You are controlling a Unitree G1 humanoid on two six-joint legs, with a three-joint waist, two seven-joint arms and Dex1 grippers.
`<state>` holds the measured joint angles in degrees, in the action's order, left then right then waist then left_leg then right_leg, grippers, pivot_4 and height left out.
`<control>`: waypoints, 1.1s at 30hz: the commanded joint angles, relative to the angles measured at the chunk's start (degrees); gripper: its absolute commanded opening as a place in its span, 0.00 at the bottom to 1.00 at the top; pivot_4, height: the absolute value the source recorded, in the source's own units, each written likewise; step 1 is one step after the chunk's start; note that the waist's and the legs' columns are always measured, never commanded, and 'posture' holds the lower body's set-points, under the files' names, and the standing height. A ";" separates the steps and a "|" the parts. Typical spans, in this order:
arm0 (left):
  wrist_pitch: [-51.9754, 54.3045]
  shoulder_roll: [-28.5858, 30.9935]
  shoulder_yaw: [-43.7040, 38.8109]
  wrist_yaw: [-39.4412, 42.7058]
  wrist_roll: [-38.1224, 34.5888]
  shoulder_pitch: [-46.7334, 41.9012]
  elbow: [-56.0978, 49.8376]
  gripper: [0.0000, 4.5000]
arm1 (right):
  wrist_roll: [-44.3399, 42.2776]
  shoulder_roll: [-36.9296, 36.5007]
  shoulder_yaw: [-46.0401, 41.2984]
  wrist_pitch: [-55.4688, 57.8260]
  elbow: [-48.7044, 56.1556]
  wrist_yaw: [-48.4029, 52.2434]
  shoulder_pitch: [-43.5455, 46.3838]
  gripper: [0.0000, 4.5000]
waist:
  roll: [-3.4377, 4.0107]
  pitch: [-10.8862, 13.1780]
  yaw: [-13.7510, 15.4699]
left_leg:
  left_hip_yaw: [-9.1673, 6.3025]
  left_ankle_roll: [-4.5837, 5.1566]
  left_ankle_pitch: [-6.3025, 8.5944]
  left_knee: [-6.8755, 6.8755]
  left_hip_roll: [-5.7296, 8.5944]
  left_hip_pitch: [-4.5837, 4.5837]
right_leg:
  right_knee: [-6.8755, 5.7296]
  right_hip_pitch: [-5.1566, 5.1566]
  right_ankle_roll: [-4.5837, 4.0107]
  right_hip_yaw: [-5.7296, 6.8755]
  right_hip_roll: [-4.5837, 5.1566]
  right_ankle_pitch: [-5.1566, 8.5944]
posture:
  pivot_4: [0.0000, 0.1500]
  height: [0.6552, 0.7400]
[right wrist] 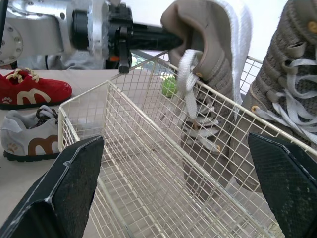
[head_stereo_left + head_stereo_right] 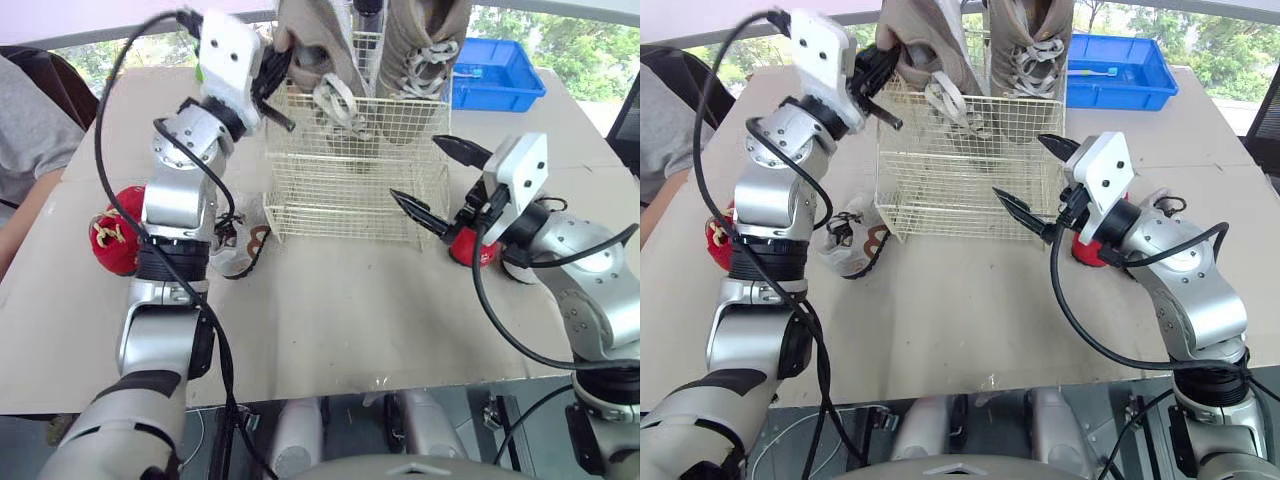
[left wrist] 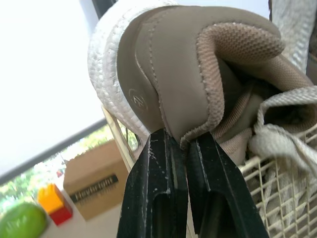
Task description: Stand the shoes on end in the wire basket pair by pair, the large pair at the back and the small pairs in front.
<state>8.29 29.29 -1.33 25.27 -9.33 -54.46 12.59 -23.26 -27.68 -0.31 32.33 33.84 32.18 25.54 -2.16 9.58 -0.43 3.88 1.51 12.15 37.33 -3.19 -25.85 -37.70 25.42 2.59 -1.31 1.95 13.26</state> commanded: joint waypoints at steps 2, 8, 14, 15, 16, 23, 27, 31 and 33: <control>-6.64 1.88 -1.41 1.97 1.58 -2.97 -1.69 0.00 | -0.22 0.43 1.58 1.93 1.40 -1.45 2.70 1.00 | 0.00 0.00 -0.07 | 0.00 -0.05 -0.03 0.01 0.00 0.01 | -0.04 0.00 0.00 0.00 0.00 0.00 | 1.00 1.00; -5.43 1.88 -2.42 2.42 1.66 -2.68 -1.38 0.00 | -0.08 0.28 3.07 3.69 0.78 -1.60 3.85 1.00 | 0.01 0.00 -0.18 | -0.02 -0.04 -0.03 0.02 0.00 0.02 | -0.12 0.02 0.00 0.02 -0.01 0.00 | 1.00 1.00; -3.58 4.28 -2.78 2.34 3.71 -0.84 -3.16 0.00 | -0.44 0.31 3.34 3.46 0.32 -1.12 4.25 1.00 | 0.01 -0.01 -0.47 | 0.02 -0.04 -0.03 0.06 -0.01 0.13 | -0.26 0.01 0.00 -0.05 -0.02 0.00 | 1.00 1.00; -4.27 4.57 -2.94 1.99 4.07 -1.38 -3.17 0.00 | -0.60 0.35 3.22 3.43 0.11 -1.02 4.39 1.00 | 0.02 -0.01 -0.50 | 0.00 -0.03 -0.02 0.07 -0.01 0.13 | -0.27 0.01 0.00 -0.04 -0.03 0.00 | 1.00 1.00; -3.82 4.71 -2.83 2.23 4.12 -1.41 -3.19 0.00 | -0.79 0.50 3.13 3.48 -0.21 -1.04 4.64 1.00 | 0.02 -0.01 -0.53 | 0.00 0.08 0.04 0.07 -0.02 0.14 | -0.29 0.02 0.00 -0.04 -0.04 0.00 | 1.00 1.00; 8.61 3.86 -2.23 5.33 0.64 6.08 -8.00 0.00 | -1.42 1.92 2.34 3.06 -2.20 -1.62 6.32 1.00 | 0.06 -0.06 -0.57 | 0.03 -0.06 -0.04 0.08 -0.04 0.15 | -0.28 0.01 0.00 -0.08 -0.04 0.00 | 1.00 1.00; 9.28 3.44 -6.56 5.32 -3.21 7.58 -11.73 0.35 | -2.26 2.01 0.63 3.79 -2.78 -2.27 7.42 1.00 | 0.12 -0.09 -0.30 | 0.02 -0.05 -0.04 0.11 -0.04 0.19 | -0.36 -0.01 0.00 -0.06 -0.03 0.00 | 1.00 1.00; 11.55 3.97 -10.33 10.39 -11.49 8.96 -16.77 0.63 | -3.18 1.56 -4.08 5.95 -6.25 -5.27 10.37 1.00 | 0.08 -0.07 -0.10 | -0.08 0.06 0.02 0.30 -0.03 0.02 | -0.36 -0.02 0.00 0.04 0.00 -0.02 | 1.00 1.00; 14.29 4.83 -12.10 12.76 -15.96 10.81 -19.84 0.63 | -1.94 0.69 -5.88 6.30 -10.17 -6.88 12.62 1.00 | 0.08 -0.07 -0.17 | -0.08 0.05 0.02 0.42 -0.02 0.03 | -0.36 -0.08 0.07 0.03 0.02 -0.06 | 1.00 1.00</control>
<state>21.21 33.00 -11.02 36.11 -21.14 -44.14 -2.73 -25.64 -26.01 -3.01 38.55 24.97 26.99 36.56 -2.08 9.51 -0.59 3.82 1.56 12.16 37.78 -3.21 -25.80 -38.04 25.32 2.67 -1.29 1.98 13.19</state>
